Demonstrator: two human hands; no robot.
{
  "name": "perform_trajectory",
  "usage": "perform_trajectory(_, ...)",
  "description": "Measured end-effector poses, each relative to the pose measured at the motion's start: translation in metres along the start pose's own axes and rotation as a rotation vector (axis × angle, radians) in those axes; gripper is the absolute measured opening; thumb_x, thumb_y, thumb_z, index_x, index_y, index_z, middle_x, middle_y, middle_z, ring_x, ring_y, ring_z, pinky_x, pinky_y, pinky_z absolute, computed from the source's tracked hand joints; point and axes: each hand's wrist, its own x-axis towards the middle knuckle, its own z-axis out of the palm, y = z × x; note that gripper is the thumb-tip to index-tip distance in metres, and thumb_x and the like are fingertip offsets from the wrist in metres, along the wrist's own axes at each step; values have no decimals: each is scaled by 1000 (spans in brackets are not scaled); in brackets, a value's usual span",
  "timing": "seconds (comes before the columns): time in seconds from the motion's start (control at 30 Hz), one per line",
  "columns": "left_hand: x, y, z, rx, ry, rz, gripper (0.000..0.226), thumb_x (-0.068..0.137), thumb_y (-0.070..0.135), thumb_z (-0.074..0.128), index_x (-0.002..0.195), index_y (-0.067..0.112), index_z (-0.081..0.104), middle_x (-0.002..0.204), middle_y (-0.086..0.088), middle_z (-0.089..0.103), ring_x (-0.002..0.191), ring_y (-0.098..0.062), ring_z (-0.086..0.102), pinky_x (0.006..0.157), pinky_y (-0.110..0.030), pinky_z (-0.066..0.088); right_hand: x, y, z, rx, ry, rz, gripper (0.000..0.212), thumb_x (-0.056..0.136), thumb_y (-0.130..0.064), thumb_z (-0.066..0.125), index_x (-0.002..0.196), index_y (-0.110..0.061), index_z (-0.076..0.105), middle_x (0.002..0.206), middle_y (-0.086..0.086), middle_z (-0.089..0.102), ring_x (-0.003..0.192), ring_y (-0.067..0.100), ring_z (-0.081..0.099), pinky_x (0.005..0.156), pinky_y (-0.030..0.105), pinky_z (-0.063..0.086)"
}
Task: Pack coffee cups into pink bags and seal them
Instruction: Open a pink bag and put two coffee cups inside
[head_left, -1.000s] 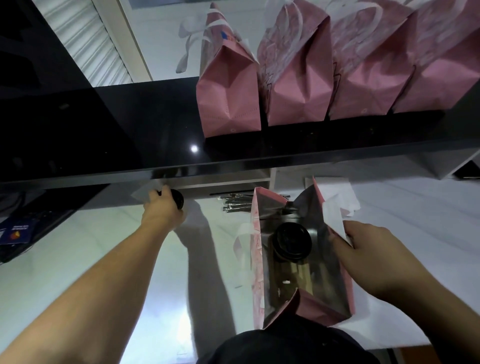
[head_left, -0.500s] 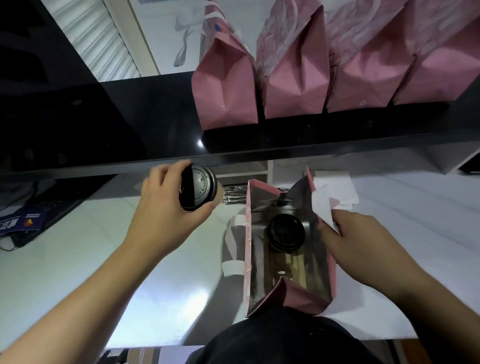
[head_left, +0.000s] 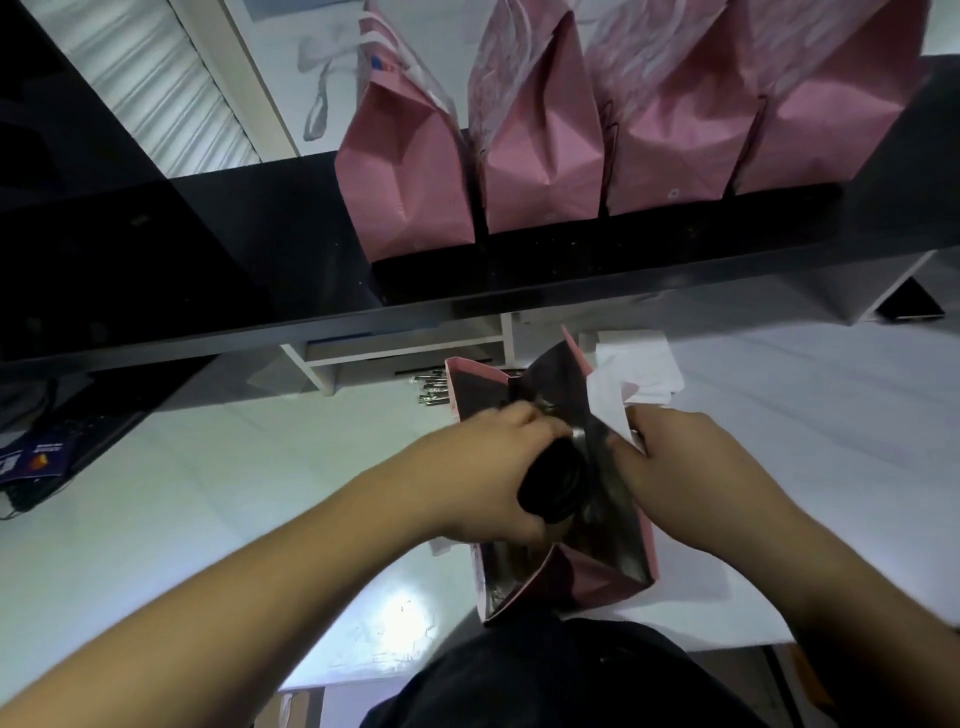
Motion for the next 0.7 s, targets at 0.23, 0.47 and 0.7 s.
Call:
perform_trajectory(0.23, 29, 12, 46, 164, -110, 58, 83, 81, 31, 79, 154, 30, 40, 141, 1, 55, 122, -26, 53, 95, -46, 55, -7, 5, 1, 9, 6, 10, 37, 102, -32, 48, 67, -25, 39, 63, -5, 50, 56, 12, 48, 47, 26, 26)
perform_trajectory(0.47, 37, 19, 69, 270, -156, 61, 79, 78, 3, 73, 148, 19, 42, 133, -9, 43, 113, -33, 51, 82, -47, 56, -12, 11, 4, 40, 11, 30, 36, 102, -33, 48, 68, -26, 39, 64, -4, 51, 55, 13, 48, 47, 25, 26)
perform_trajectory(0.7, 39, 17, 79, 282, -163, 68, 82, 78, -3, 72, 151, 17, 41, 138, -10, 43, 117, -34, 51, 83, -44, 52, -14, 13, 8, 57, 30, 8, 36, 101, -37, 49, 67, -25, 39, 63, -4, 52, 55, 14, 47, 47, 28, 27)
